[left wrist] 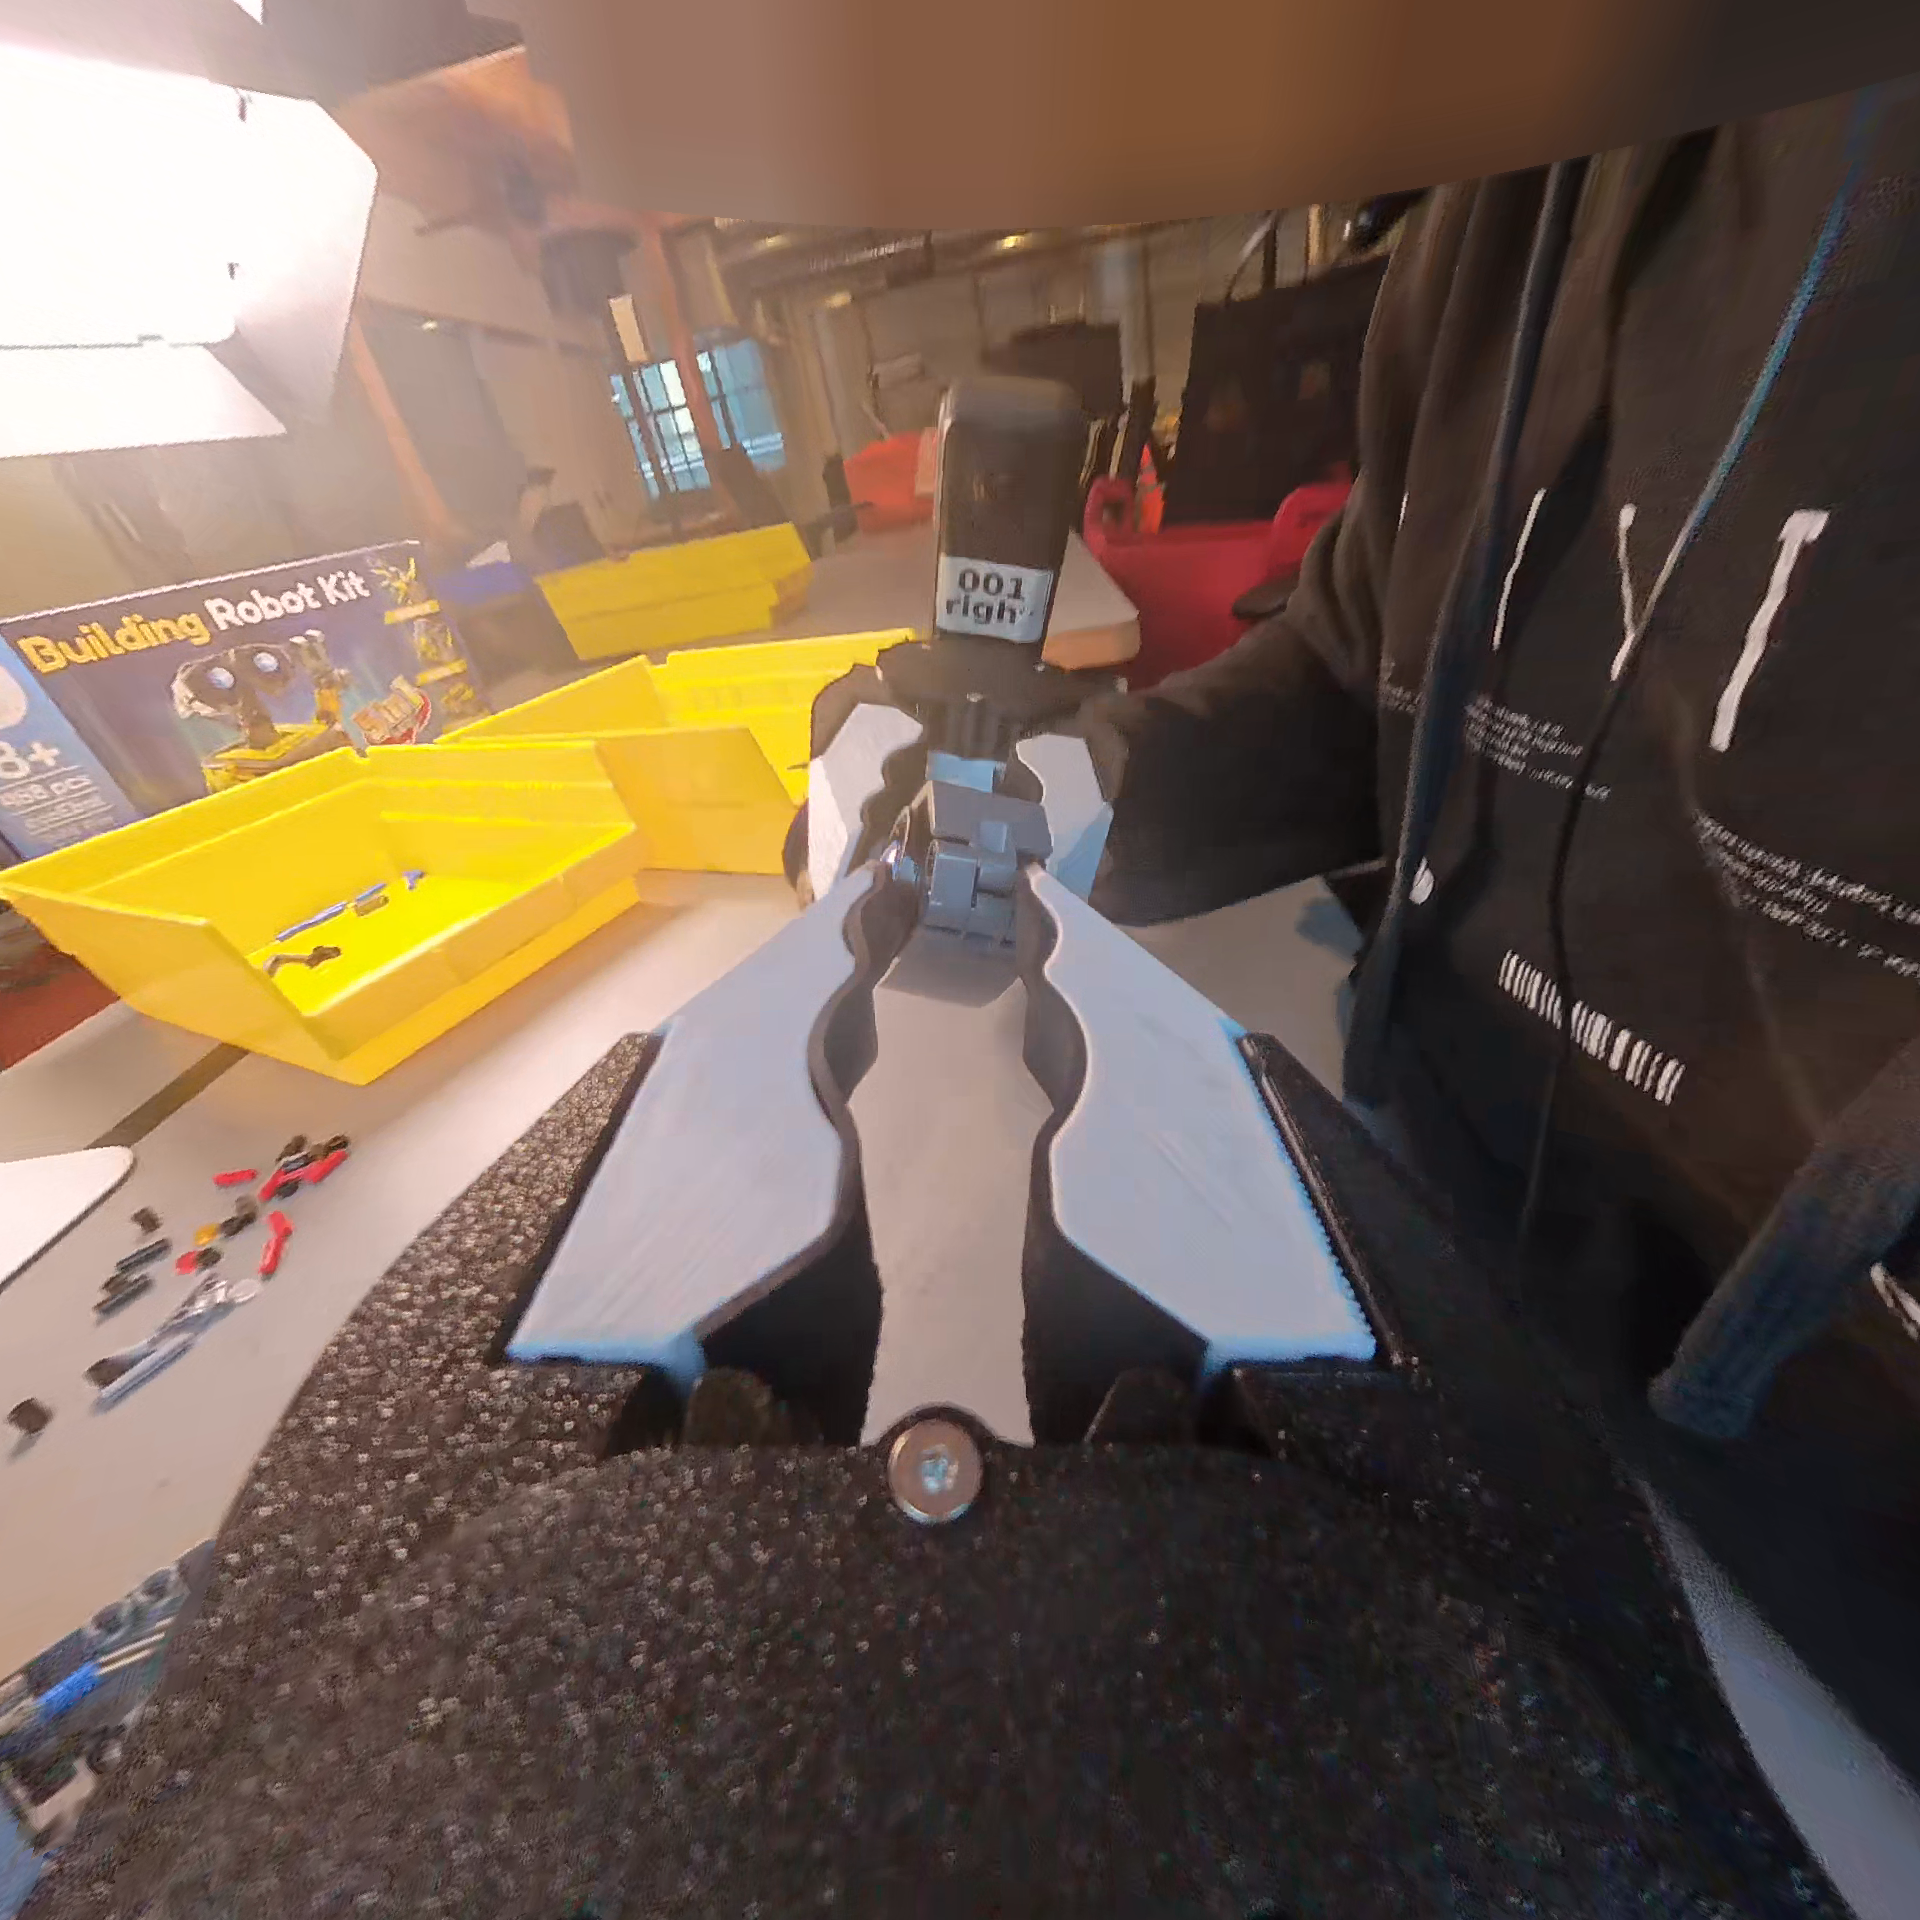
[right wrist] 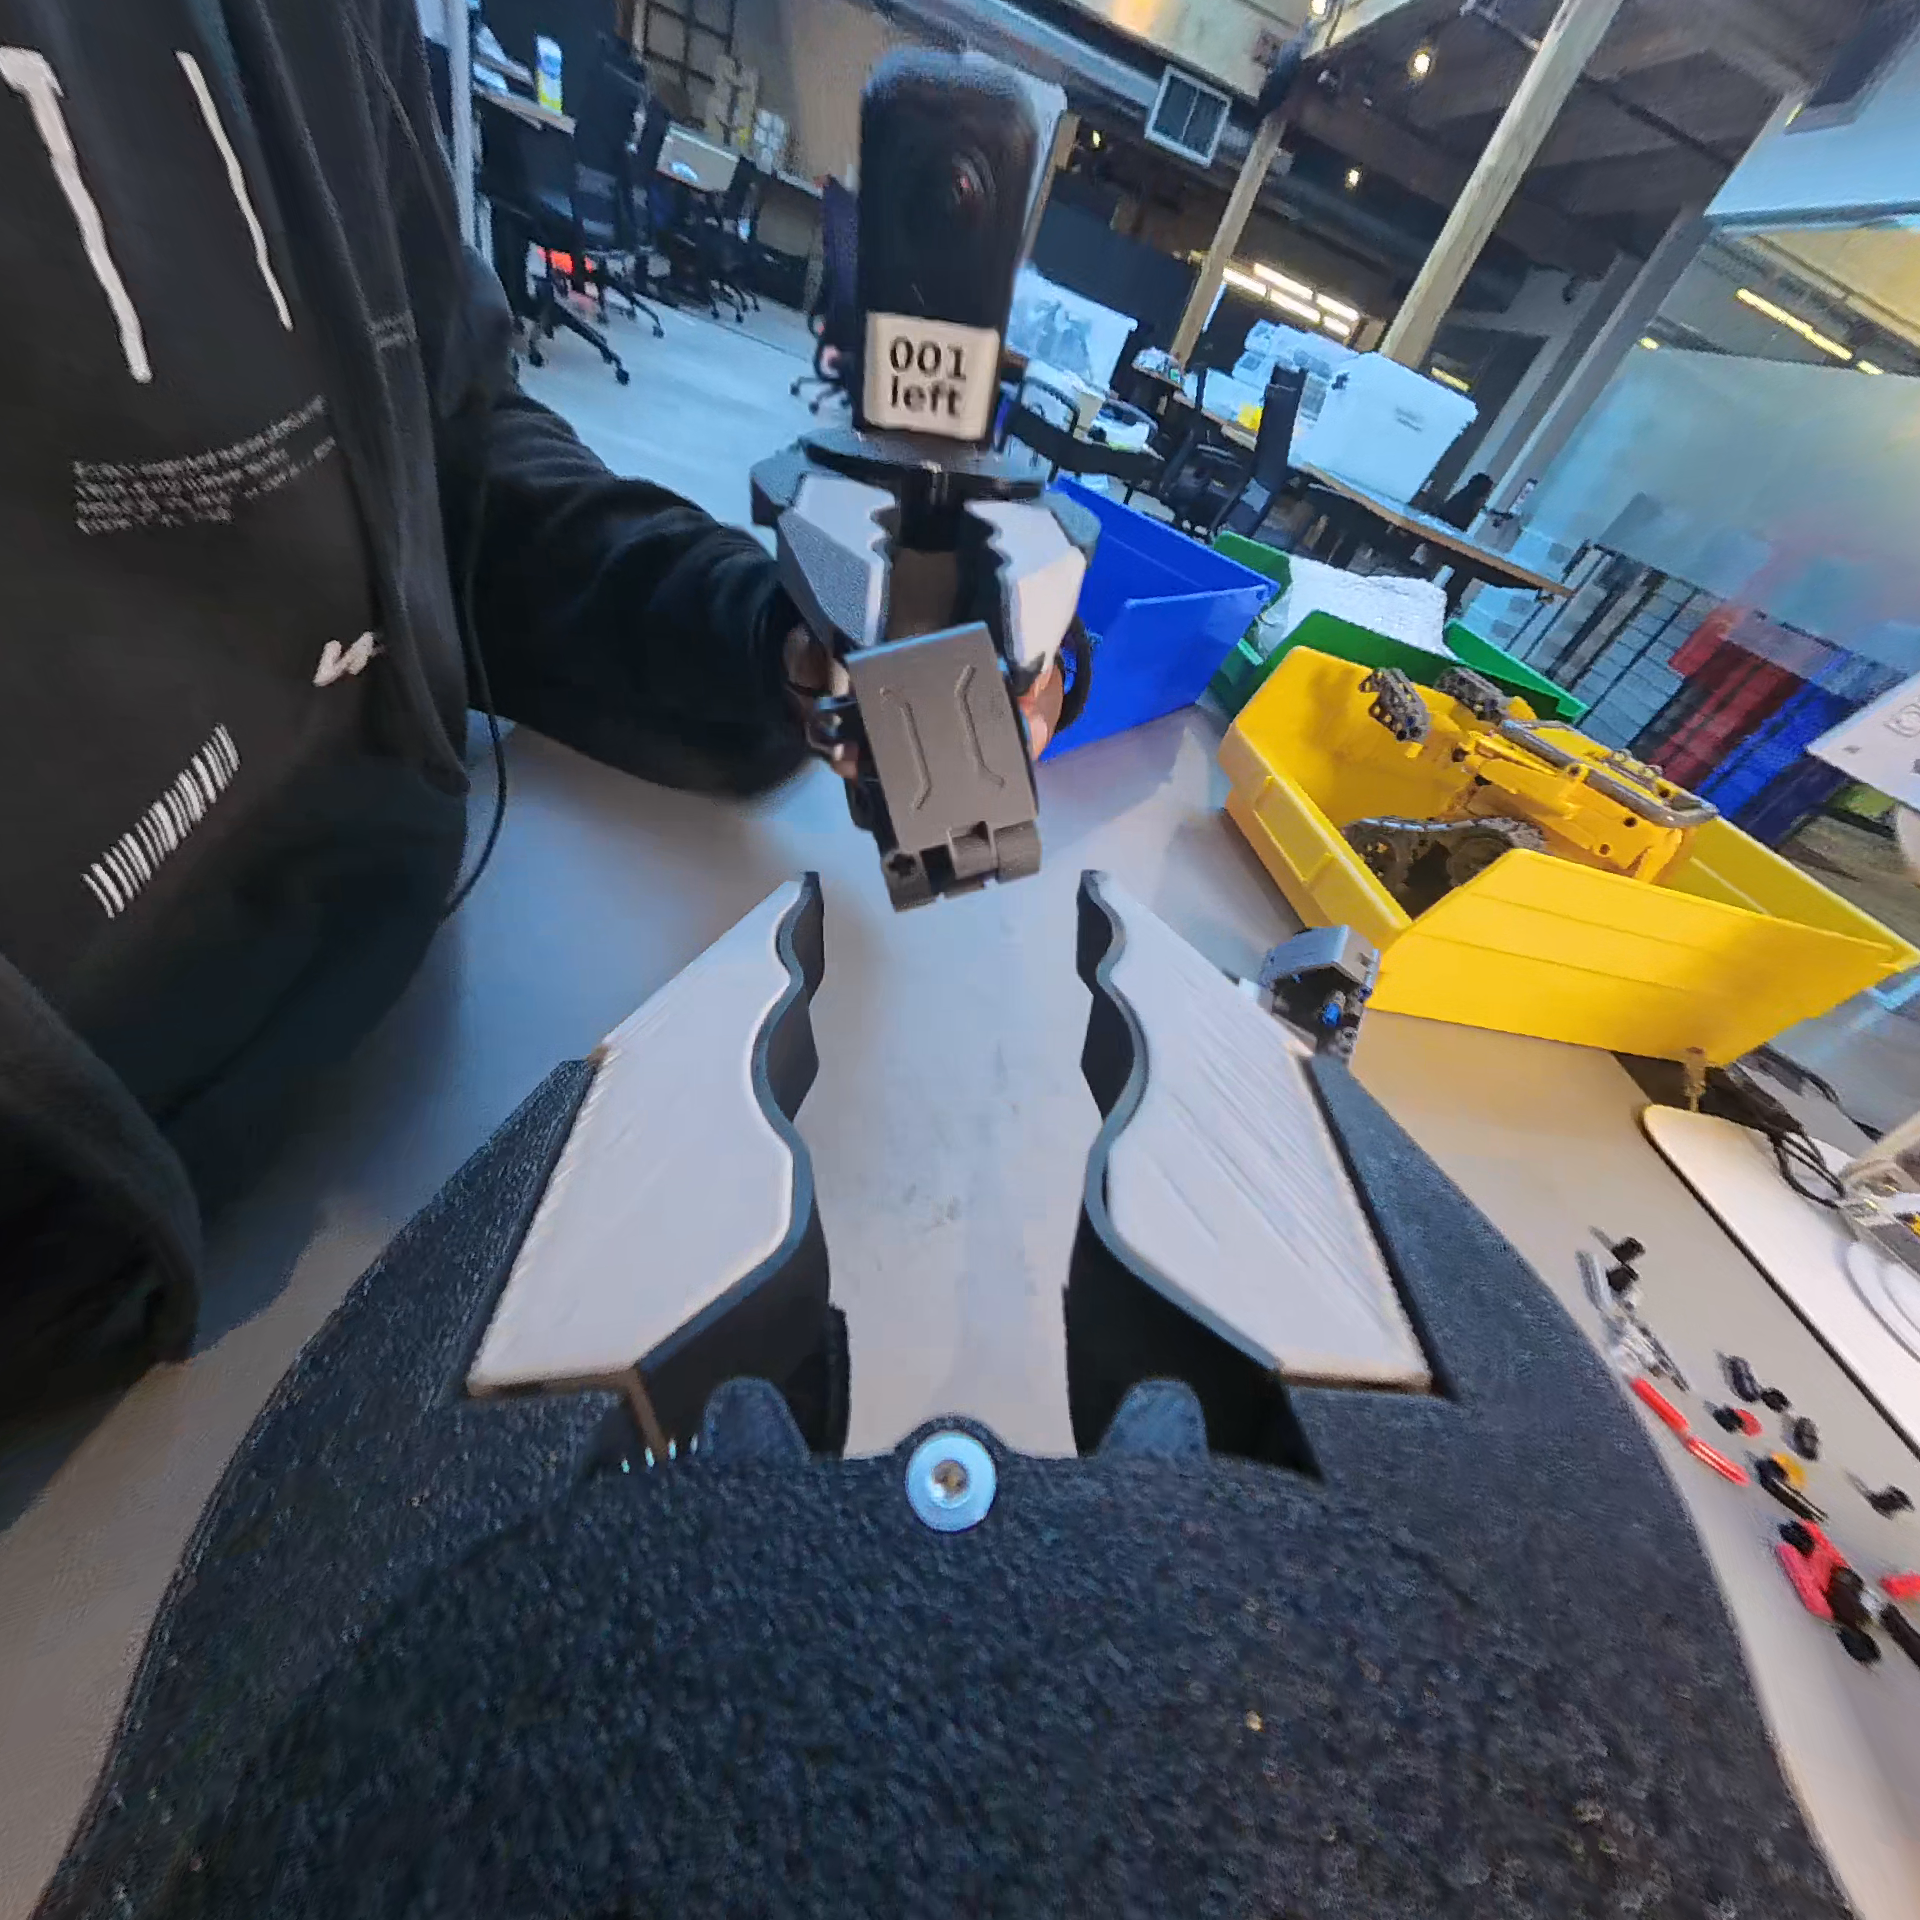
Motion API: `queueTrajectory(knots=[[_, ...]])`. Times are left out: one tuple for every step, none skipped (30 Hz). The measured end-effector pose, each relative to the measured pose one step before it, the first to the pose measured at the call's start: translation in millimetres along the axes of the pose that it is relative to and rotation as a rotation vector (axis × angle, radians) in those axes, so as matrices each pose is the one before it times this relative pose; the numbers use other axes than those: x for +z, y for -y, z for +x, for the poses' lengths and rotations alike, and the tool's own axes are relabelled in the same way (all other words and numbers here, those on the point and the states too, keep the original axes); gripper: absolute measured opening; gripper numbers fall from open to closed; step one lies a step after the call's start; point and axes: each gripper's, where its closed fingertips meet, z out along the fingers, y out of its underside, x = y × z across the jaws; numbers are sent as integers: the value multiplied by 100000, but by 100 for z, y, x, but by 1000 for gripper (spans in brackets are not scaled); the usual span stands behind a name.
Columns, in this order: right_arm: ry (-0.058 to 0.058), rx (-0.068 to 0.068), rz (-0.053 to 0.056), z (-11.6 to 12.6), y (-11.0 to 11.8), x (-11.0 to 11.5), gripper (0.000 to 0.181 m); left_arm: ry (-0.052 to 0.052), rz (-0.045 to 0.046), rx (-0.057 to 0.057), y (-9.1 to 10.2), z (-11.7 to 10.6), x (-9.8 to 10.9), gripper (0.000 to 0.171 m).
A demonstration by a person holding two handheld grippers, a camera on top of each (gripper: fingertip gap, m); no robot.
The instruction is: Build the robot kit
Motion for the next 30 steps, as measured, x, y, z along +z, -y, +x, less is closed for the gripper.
queueTrajectory(knots=[[21,973,2748,-76,509,117,41,-527,1027,-1080,53,4,-85,22],[425,1195,2321,-88,484,100,34,-722,226,-570,-81,59,-28,22],[60,746,-95,29,110,50,29,-887,665,-720,-27,107,6,22],[523,24,-753,16,-47,-23,28,-450,234,-1409,-105,-30,-9,22],[667,1032,-182,27,4,-117,28,-1186,-189,-2804,-256,-101,-30,23],[-137,1655,-682,132,-82,-105,27,-824,-1047,-4319,-417,-309,-95,23],[-1747,1365,-2438,381,-354,-73,27,1132,-2762,-3887,-632,-595,-99,23],[-1534,811,-3170,390,-443,-69,27,1936,-4688,-2134,-935,-672,-76,22],[-1563,1530,-5725,440,-805,22,27,2271,-5312,-1044,-1012,-642,-57,19],[-1313,943,-5869,357,-864,87,27,2400,-3728,-295,-675,-530,-52,21],[-1840,105,-4046,314,-622,75,27,785,-1691,-126,-296,-228,-53,27],[-1771,-1088,-3618,201,-535,65,27,-96,-610,-1121,-105,-106,16,33],[-1087,-1696,-3296,19,-447,114,27,229,-844,-1609,-149,-152,104,37],[-1179,-1487,-2272,1,-260,139,27,-236,-1617,-895,-265,-11,234,42],[-123,-427,-1901,-117,-153,169,27,-297,-2096,148,-338,98,332,45],[774,-165,-1259,-242,-71,167,27,75,-1847,910,-320,96,342,43],[285,-448,762,-179,192,73,27,-659,-1612,1025,-292,172,245,31],[438,6,1970,-128,286,-86,27,-699,-56,93,-48,76,84,31],[524,351,3053,-57,348,-144,27,-1981,1895,-1521,278,142,-114,30],[828,1348,4407,-86,546,-162,27,-2726,2555,-2397,380,203,-157,30],[1050,2072,4488,-73,615,-138,27,-2521,3126,-1902,424,227,-158,30],[1029,1926,4623,-85,670,-105,28,-2216,3720,-1385,476,254,-165,30],[1078,1765,4478,-131,692,-69,28,-2377,3831,-1240,486,326,-140,30],[1516,1765,4938,-248,784,-64,28,-2818,4076,-1559,534,394,-109,30],[1073,1973,4576,-213,730,-26,29,-2608,4029,-2043,529,316,-92,30],[812,1385,3528,-176,587,-1,29,-2425,3806,-1839,524,287,-80,30],[671,624,2934,-186,513,-16,30,-1950,3181,-1459,476,202,-46,30],[-491,161,1781,-25,372,11,30,-918,2408,-478,378,93,1,29],[-517,-172,1136,-17,295,-1,30,-802,1605,48,247,98,33,29],[62,-36,986,-69,250,-17,30,-632,1296,-33,189,80,52,29]])
